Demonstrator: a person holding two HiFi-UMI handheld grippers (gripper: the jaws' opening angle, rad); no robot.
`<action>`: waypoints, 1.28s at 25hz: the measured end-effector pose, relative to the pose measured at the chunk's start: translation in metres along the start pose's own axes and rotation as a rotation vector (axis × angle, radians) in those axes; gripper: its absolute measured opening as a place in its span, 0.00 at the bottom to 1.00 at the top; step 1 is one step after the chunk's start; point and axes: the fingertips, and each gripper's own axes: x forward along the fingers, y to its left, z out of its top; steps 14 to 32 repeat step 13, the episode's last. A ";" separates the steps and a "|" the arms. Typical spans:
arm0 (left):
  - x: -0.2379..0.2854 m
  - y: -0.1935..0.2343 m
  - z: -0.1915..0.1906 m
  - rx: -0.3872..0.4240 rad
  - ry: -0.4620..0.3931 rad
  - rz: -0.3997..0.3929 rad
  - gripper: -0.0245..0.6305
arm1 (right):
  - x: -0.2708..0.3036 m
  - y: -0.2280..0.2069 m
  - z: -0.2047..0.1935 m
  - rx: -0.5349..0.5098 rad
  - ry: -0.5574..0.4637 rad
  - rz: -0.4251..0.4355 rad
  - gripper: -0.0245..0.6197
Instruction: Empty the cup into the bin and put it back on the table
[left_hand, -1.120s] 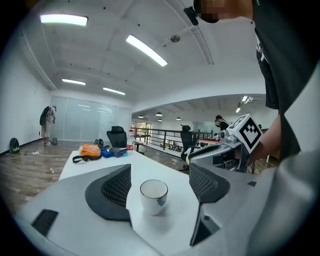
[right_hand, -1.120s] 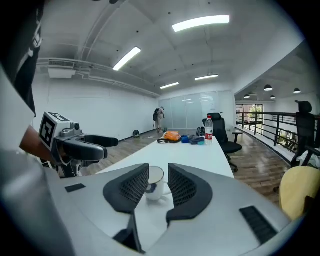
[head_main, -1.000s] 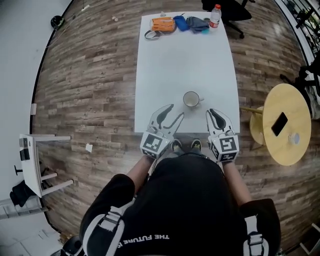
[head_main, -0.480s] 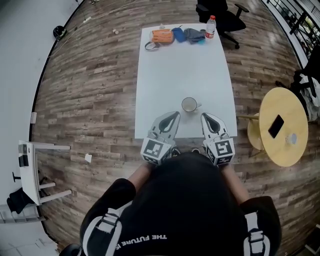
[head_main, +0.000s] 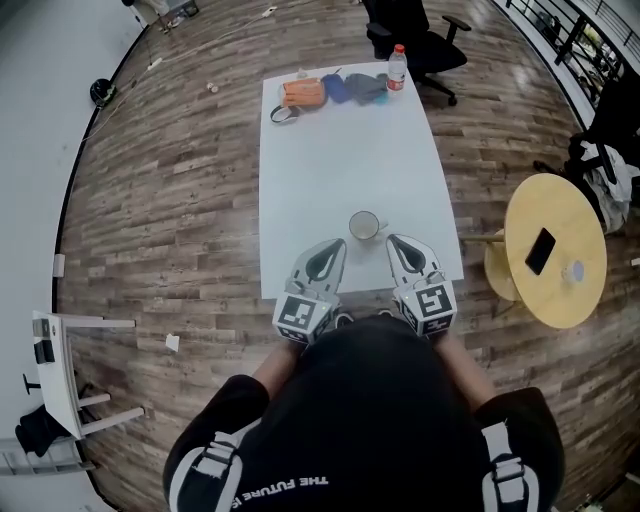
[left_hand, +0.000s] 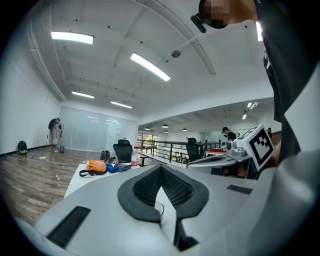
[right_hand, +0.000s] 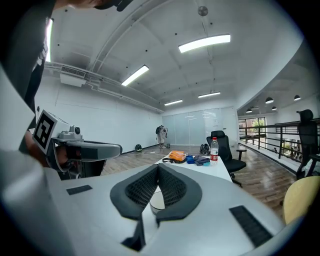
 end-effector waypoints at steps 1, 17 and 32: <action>0.001 0.000 0.000 -0.001 0.002 -0.002 0.07 | 0.000 0.000 0.000 0.001 0.001 -0.003 0.06; 0.005 -0.002 -0.004 -0.010 0.019 -0.020 0.07 | 0.001 -0.001 -0.001 0.012 0.006 -0.005 0.06; 0.005 -0.002 -0.004 -0.010 0.019 -0.020 0.07 | 0.001 -0.001 -0.001 0.012 0.006 -0.005 0.06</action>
